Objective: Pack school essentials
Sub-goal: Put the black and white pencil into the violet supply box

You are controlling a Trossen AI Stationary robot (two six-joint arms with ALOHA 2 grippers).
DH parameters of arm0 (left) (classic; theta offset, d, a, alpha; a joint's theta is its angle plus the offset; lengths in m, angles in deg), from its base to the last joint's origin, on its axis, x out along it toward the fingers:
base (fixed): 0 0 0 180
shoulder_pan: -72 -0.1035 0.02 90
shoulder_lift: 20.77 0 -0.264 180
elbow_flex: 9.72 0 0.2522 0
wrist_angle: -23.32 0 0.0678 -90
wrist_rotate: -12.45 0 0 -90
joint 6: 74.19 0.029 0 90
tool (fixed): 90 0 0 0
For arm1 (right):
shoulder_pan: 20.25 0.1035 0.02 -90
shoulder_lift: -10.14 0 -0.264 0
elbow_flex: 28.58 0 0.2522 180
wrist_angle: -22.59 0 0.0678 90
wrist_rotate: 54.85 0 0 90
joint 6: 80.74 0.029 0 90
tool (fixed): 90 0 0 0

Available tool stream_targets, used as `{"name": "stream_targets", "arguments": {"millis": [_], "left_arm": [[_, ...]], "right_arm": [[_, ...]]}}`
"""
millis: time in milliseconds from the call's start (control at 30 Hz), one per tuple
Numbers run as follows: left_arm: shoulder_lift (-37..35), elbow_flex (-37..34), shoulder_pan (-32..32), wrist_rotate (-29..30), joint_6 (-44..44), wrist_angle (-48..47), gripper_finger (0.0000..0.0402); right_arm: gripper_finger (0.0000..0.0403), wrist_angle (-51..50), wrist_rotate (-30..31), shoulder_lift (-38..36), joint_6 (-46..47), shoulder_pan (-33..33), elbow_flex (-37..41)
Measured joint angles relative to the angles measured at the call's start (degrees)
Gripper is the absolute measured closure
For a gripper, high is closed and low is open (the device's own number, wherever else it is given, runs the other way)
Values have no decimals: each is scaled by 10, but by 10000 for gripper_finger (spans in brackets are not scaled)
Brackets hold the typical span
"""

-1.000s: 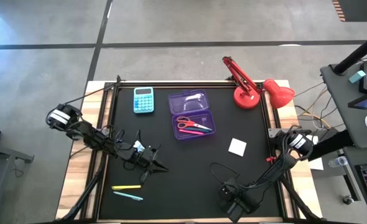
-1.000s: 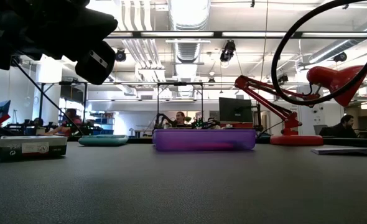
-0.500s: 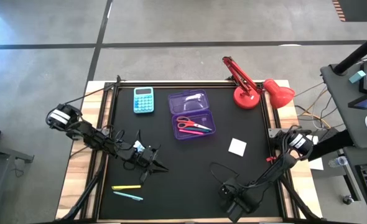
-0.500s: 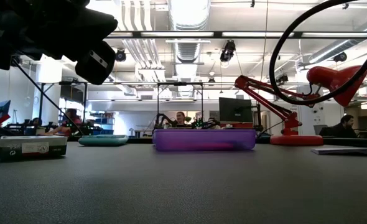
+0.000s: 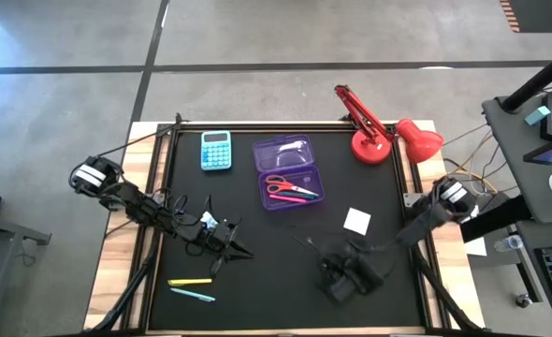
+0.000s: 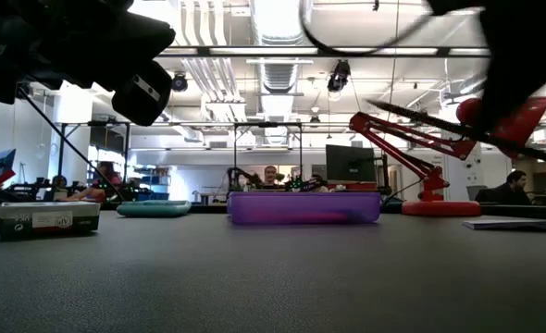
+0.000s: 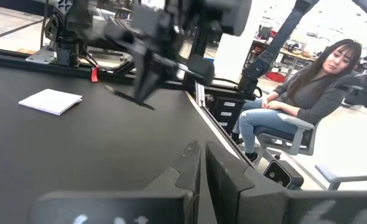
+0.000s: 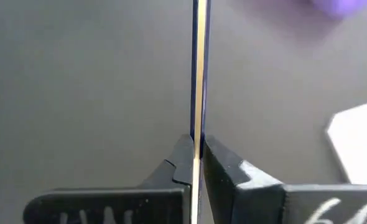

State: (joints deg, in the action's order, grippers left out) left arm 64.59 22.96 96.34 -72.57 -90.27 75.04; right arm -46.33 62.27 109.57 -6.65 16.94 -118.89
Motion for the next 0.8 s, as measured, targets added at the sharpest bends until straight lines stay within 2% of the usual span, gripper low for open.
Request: {"name": "stream_targets", "arguments": {"millis": [167,333,600,800], "left_arm": [[0,0,0,0,0,0,393],[0,0,0,0,0,0,393],[0,0,0,0,0,0,393],[0,0,-1,0,0,0,393]], "right_arm": [[390,4,44,-4,-164,-87,1],[390,17,56,-6,-316,-182,-6],[390,175,59,-7,-601,-306,-7],[390,231,56,-7,-690,-370,0]]}}
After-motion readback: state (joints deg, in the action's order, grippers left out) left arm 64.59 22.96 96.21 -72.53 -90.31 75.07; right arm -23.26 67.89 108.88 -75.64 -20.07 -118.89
